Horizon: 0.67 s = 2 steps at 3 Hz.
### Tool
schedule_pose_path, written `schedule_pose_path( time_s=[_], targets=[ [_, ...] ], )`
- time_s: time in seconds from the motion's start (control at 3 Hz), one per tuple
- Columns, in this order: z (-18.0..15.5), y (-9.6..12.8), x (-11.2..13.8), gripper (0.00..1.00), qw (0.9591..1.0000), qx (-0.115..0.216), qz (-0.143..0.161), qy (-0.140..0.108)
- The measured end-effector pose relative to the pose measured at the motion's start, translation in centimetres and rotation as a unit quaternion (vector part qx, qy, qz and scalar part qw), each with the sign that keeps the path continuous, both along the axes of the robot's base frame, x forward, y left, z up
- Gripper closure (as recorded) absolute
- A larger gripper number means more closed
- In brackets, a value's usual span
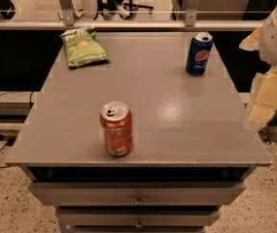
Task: Pick pepsi can
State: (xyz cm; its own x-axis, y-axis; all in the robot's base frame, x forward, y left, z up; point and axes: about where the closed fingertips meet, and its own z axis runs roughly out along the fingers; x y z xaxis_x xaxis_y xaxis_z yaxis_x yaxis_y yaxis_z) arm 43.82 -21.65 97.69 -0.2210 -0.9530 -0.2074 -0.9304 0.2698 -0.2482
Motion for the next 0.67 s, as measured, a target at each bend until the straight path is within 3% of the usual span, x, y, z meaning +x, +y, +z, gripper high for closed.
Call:
schedule_pose_path(
  time_s=[0.67],
  targets=[
    [-0.3, 0.5, 1.2, 0.0, 0.9998, 0.019, 0.008, -0.006]
  ],
)
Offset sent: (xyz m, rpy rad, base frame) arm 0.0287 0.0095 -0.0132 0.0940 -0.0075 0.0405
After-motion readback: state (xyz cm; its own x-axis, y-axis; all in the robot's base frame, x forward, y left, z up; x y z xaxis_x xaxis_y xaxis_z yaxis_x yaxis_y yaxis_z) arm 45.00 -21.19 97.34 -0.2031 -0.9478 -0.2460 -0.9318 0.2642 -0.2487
